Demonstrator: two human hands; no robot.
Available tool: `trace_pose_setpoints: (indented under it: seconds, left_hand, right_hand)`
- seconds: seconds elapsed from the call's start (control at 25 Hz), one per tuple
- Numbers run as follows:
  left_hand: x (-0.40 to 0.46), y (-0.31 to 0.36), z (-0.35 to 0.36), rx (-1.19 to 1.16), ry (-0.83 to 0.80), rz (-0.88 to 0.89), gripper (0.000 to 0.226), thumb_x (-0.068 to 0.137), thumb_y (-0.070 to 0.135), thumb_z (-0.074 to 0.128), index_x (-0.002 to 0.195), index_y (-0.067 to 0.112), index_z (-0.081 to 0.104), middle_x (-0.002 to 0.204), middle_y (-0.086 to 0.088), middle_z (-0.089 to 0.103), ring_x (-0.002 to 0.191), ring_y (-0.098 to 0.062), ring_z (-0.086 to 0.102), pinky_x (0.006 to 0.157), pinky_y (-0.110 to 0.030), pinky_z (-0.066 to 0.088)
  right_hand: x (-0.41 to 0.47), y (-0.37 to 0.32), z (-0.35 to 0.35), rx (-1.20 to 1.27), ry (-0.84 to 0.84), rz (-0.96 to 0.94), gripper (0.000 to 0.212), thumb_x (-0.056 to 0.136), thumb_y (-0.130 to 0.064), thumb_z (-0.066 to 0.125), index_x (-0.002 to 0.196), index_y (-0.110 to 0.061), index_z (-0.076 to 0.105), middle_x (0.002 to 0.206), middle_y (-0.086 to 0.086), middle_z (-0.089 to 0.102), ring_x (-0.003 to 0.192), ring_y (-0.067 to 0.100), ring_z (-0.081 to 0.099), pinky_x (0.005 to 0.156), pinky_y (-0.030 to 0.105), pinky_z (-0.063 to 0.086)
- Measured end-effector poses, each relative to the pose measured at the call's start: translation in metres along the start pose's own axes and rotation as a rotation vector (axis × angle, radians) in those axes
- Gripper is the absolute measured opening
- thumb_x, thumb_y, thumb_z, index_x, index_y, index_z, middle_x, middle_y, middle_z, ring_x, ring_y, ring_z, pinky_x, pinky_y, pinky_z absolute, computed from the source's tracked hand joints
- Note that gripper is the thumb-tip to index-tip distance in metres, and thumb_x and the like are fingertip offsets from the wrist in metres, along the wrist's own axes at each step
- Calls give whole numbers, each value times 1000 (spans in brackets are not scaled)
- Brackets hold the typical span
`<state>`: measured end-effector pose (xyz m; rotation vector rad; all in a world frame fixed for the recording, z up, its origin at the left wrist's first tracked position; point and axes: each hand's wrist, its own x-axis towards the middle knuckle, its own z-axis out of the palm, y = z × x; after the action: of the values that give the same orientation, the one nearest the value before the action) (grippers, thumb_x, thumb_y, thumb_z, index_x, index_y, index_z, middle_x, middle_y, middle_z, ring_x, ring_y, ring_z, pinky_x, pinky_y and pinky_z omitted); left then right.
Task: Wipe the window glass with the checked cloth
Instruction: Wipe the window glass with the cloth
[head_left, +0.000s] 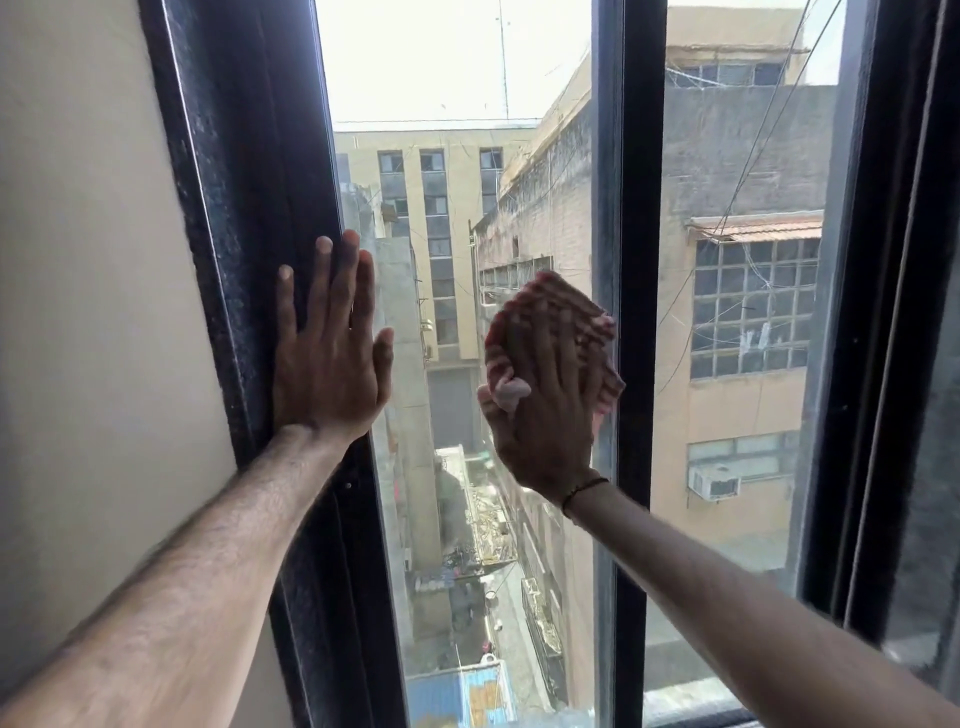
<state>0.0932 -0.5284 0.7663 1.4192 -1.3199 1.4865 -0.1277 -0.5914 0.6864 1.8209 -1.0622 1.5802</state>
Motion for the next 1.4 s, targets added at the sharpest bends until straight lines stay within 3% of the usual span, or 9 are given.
trace_pose_setpoints:
  seconds: [0.2, 0.44, 0.64, 0.8, 0.96, 1.04, 1.2, 1.32, 1.4]
  left_hand:
    - [-4, -2, -3, -29, -23, 2, 72, 110, 49, 20, 171, 12, 6, 181, -9, 5, 167, -25, -3, 133, -50, -8]
    - [-3, 0, -1, -35, -5, 6, 72, 110, 46, 25, 171, 13, 5, 181, -9, 5, 168, -30, 5, 133, -49, -9]
    - [-3, 4, -19, 26, -176, 10, 72, 111, 46, 17, 170, 11, -2, 181, -11, -5, 168, -30, -2, 135, -55, -1]
    - [1, 21, -46, 11, -308, -80, 80, 107, 38, 37, 169, 5, -1, 180, -15, -7, 168, -30, -4, 135, -57, 0]
    - [-1, 99, -67, -167, -335, -105, 83, 103, 29, 45, 169, 2, 3, 180, -17, 0, 168, -31, 1, 134, -60, 1]
    - [12, 148, -65, -219, -332, 10, 81, 104, 33, 41, 169, 2, 5, 180, -18, 2, 168, -32, 4, 134, -60, 6]
    - [51, 240, -48, -306, -242, 106, 75, 106, 34, 37, 168, 2, 9, 180, -18, 7, 168, -30, 8, 135, -55, 8]
    - [67, 281, -27, -358, -147, 31, 71, 108, 32, 37, 167, 0, 15, 178, -21, 12, 167, -33, 12, 135, -54, 7]
    - [67, 294, -12, -310, -75, -27, 71, 108, 35, 33, 167, -1, 15, 178, -23, 13, 167, -35, 12, 135, -57, 9]
  right_hand:
    - [-79, 40, -20, -74, -302, -723, 56, 98, -46, 57, 152, -31, 51, 160, -4, 55, 157, 25, 41, 137, 48, 5]
    - [-58, 6, 1, 21, -94, -74, 81, 96, -42, 66, 165, -31, 26, 173, 4, 34, 163, 36, 25, 133, 63, 5]
    - [-110, 49, -40, -129, -412, -866, 65, 92, -36, 53, 156, -29, 40, 166, -5, 45, 159, 23, 35, 133, 45, 9]
    - [-122, 61, -92, 115, -502, -321, 33, 102, -23, 62, 132, -29, 74, 148, -1, 69, 144, 22, 59, 120, 43, 43]
    - [-82, 69, -143, 832, -223, 1129, 33, 104, -39, 63, 79, -24, 77, 59, -9, 75, 65, 19, 77, 54, 21, 57]
    - [-59, 99, -162, 971, -168, 1554, 46, 100, -44, 62, 72, -9, 72, 41, 0, 65, 39, 18, 68, 51, 25, 58]
    - [-5, 179, -184, 1052, 51, 1728, 58, 96, -46, 58, 96, 9, 75, 71, 21, 72, 65, 36, 74, 86, 56, 66]
    - [43, 231, -184, 1046, 250, 1505, 49, 94, -51, 56, 104, -8, 77, 95, 6, 73, 106, 41, 77, 91, 43, 64]
    - [59, 239, -172, 891, 384, 1301, 36, 93, -58, 56, 88, -28, 76, 92, -3, 76, 98, 30, 78, 93, 46, 64]
